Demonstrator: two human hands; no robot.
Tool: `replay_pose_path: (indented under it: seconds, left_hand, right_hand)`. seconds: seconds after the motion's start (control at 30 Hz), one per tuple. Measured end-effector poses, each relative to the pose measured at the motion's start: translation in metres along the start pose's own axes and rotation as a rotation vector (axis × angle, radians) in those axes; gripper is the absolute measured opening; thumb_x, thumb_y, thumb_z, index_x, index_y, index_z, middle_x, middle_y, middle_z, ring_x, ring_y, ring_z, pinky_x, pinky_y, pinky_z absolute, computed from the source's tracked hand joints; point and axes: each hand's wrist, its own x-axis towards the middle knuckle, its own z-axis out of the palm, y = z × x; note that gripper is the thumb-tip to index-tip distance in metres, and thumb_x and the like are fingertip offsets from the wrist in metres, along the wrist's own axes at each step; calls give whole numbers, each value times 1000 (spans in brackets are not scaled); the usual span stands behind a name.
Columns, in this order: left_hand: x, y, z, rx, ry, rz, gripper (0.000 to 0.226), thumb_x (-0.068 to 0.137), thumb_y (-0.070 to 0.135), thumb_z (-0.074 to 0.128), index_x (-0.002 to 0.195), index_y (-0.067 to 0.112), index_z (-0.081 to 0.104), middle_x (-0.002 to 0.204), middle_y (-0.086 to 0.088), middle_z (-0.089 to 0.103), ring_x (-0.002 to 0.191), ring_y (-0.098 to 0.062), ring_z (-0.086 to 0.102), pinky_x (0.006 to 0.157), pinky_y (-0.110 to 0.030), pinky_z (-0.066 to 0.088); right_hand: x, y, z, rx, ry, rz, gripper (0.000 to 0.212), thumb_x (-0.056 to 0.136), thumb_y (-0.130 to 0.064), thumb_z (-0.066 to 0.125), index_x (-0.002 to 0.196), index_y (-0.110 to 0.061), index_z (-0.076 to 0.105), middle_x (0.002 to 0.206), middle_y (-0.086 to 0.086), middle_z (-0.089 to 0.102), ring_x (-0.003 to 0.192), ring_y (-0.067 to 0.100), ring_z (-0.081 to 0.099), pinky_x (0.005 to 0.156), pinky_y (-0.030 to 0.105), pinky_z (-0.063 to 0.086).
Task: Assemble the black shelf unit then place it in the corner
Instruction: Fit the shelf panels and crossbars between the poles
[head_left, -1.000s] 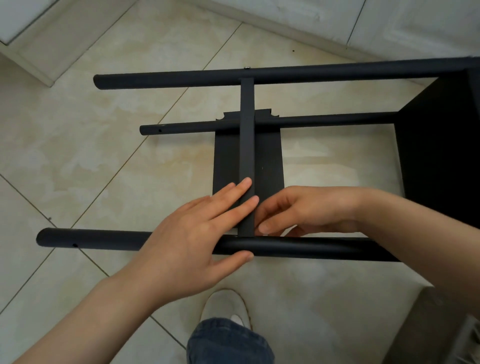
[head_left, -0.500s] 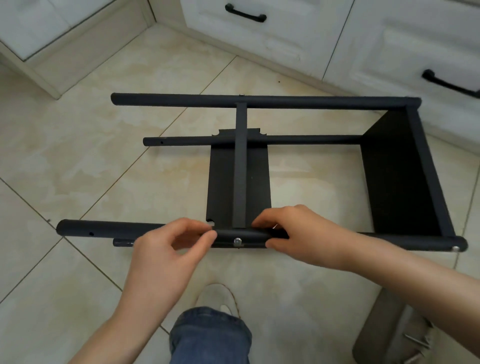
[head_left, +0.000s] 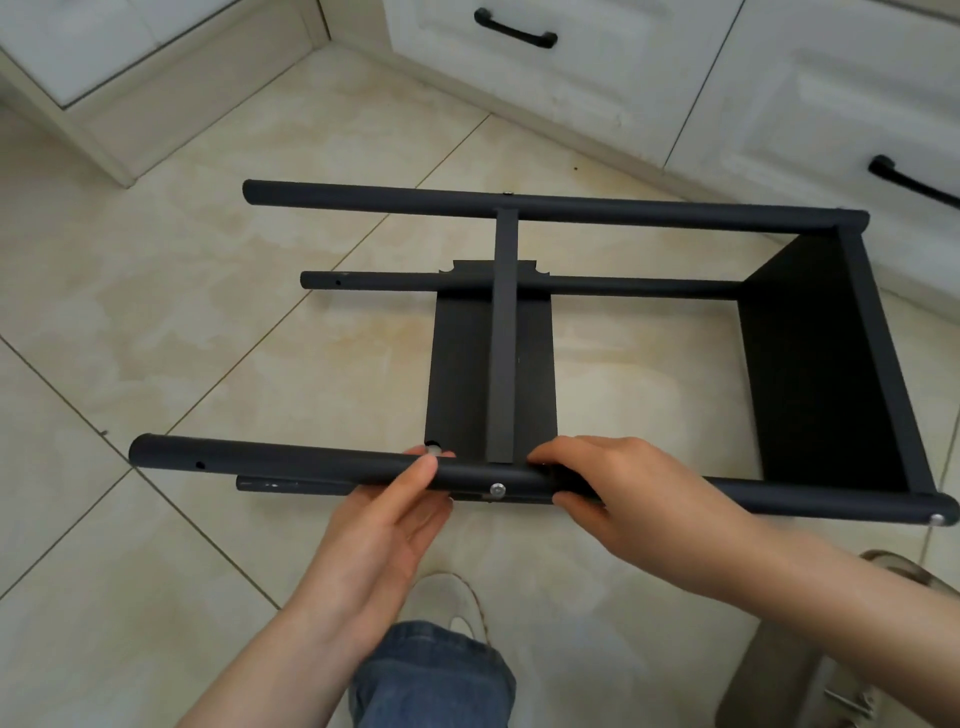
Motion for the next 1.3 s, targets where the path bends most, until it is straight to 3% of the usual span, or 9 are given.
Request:
replay_pose_path:
  seconds: [0.1, 0.17, 0.33, 0.63, 0.9, 1.03, 1.3]
  left_hand:
    - [3, 7, -1, -152, 15, 23, 43, 78, 14, 71, 120, 7, 62, 115, -15, 74, 108, -27, 73, 92, -40, 55]
    - [3, 10, 0, -203, 8, 22, 30, 79, 11, 69, 108, 9, 64, 106, -12, 76, 105, -27, 74, 85, -42, 62]
    - [3, 8, 2, -148, -45, 64, 9, 80, 6, 67, 88, 11, 65, 95, -9, 75, 105, -26, 74, 82, -41, 63]
    - [-9, 17, 19, -79, -143, 149, 11, 82, 9, 68, 91, 9, 63, 98, -11, 75, 108, -28, 73, 79, -38, 63]
    - [-44, 44, 49, 57, -252, 308, 16, 83, 12, 67, 97, 7, 60, 101, -15, 75, 108, -30, 72, 87, -40, 61]
    - [-68, 69, 69, 167, -323, 406, 25, 80, 16, 68, 101, 6, 59, 108, -19, 74, 108, -29, 72, 85, -38, 62]
    - [-120, 111, 117, 554, -404, 474, 21, 95, 14, 65, 113, 4, 64, 106, -7, 78, 103, -20, 74, 82, -32, 62]
  right_hand:
    - [-2, -1, -2, -73, -11, 1, 31, 100, -34, 48, 129, -43, 41, 114, -18, 57, 97, 11, 58, 83, 33, 52]
    - [-2, -2, -3, -98, -19, 7, 31, 101, -34, 47, 130, -42, 40, 115, -17, 57, 99, 12, 57, 83, 34, 52]
    - [-2, -4, -5, -147, -35, 23, 28, 102, -31, 46, 127, -39, 40, 111, -14, 56, 95, 15, 58, 81, 36, 53]
    - [-11, -5, -26, -196, 2, 54, 23, 102, -27, 46, 121, -37, 40, 103, -11, 58, 85, 18, 58, 74, 39, 53]
    - [-32, -27, -61, -252, 114, 112, 18, 101, -25, 50, 117, -31, 46, 101, -4, 58, 85, 22, 57, 72, 41, 53]
    - [-44, -46, -89, -135, 145, 151, 17, 99, -24, 55, 115, -27, 54, 102, 2, 65, 85, 25, 61, 75, 40, 55]
    - [-78, -55, -109, 155, 274, 165, 27, 97, -18, 62, 122, -25, 56, 116, -1, 65, 103, 18, 63, 92, 34, 55]
